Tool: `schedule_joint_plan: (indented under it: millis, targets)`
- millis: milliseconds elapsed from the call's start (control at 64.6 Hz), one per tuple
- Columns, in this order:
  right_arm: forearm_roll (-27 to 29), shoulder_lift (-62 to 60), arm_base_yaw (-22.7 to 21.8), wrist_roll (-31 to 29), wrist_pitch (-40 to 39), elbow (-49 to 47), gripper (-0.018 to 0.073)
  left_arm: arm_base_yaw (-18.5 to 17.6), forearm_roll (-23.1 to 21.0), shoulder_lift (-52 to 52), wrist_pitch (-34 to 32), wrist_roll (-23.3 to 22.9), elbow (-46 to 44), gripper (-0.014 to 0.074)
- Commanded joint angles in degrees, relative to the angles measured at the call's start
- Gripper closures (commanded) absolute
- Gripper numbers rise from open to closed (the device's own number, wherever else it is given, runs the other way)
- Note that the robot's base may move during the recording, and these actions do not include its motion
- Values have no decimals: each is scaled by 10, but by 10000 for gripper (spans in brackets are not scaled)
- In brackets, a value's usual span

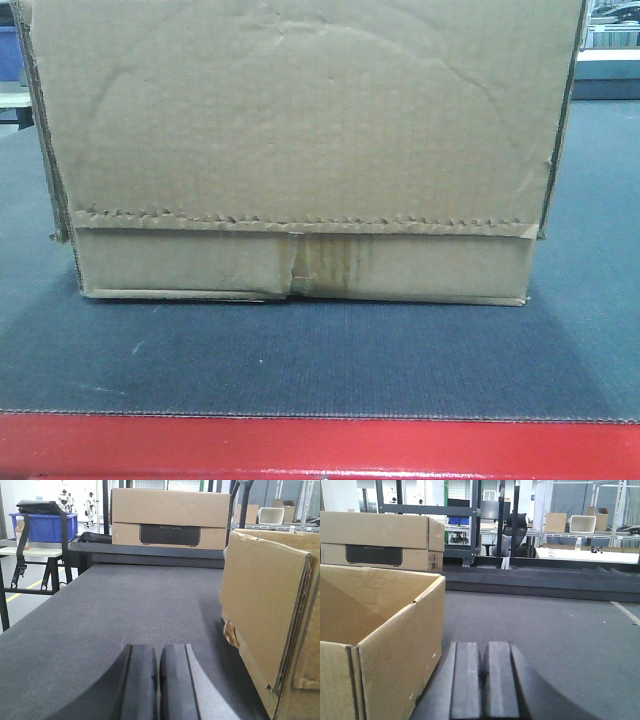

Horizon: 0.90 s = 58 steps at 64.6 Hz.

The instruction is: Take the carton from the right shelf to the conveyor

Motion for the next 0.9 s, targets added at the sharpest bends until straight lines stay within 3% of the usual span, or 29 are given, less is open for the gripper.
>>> schedule_joint_plan:
  millis: [0, 387, 573, 728, 882]
  targets:
    - [-5, -3, 0, -1, -13, 2, 637, 1, -3, -3, -11, 1, -1, 582]
    - [3, -3, -2, -2, -18, 2, 637, 1, -3, -3, -11, 1, -1, 582]
    - [121, -3, -35, -155, 18, 13, 637, 1, -3, -3, -11, 1, -1, 582]
    - [125, -26, -65, -156, -10, 69, 637, 1, -3, -3, -11, 1, -1, 582]
    - [125, -71, -68, -156, -35, 141, 637, 1, -3, -3, -11, 1, -1, 582]
